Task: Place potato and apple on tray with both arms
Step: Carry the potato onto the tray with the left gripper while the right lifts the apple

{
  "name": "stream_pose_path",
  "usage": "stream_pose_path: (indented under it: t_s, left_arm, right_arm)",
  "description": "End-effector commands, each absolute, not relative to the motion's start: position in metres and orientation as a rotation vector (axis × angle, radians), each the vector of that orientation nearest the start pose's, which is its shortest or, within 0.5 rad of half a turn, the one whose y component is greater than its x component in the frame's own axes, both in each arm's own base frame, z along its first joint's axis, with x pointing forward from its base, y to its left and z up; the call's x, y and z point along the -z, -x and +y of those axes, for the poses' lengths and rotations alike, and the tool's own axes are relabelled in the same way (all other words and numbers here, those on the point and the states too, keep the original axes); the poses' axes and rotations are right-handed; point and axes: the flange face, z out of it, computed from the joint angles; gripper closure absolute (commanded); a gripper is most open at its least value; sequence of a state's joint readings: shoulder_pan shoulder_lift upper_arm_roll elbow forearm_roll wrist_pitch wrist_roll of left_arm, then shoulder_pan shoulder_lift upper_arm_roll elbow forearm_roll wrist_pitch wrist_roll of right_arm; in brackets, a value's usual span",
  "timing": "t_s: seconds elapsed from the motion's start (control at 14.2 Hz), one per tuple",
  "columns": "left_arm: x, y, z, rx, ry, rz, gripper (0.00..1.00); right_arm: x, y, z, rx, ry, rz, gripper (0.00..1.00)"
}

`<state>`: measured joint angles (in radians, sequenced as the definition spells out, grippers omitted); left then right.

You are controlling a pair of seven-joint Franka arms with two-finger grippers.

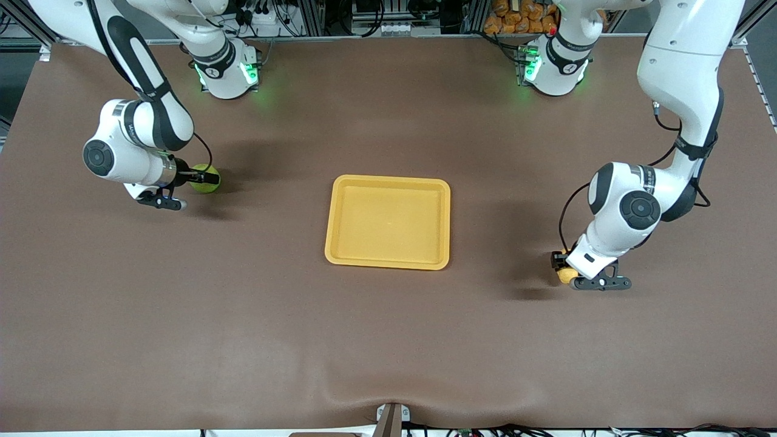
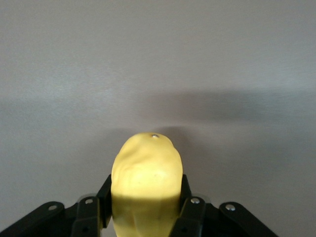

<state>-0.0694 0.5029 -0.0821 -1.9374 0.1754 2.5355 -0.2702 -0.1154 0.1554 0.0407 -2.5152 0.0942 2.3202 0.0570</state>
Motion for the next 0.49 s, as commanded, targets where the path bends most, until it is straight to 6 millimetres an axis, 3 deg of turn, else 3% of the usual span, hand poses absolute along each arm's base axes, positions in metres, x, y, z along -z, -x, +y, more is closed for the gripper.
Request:
stream_pose_path:
  t_s: [0.0,0.07,0.14,0.21,0.28,0.42]
  left_arm:
    - [-0.257,-0.616,-0.133,0.141,3.063,-0.027,1.00]
    - [-0.265,-0.616,-0.147,0.131,3.058,-0.039,1.00]
    - [-0.273,-0.615,-0.161,0.105,3.048,-0.053,1.00]
    - [-0.281,-0.614,-0.176,0.085,3.039,-0.062,1.00]
    - [-0.289,-0.613,-0.194,0.072,3.032,-0.060,1.00]
    - [-0.303,-0.607,-0.228,0.055,3.018,-0.077,1.00]
  right_arm:
    - [-0.187,-0.412,-0.031,-0.562,2.992,0.403,0.46]
    - [-0.187,-0.412,-0.031,-0.565,2.991,0.406,0.47]
    - [-0.188,-0.412,-0.031,-0.569,2.990,0.398,0.62]
    - [-0.188,-0.411,-0.031,-0.577,2.988,0.379,0.93]
    - [-0.190,-0.410,-0.031,-0.603,2.981,0.372,1.00]
    - [-0.198,-0.412,-0.034,-0.616,2.974,0.379,1.00]
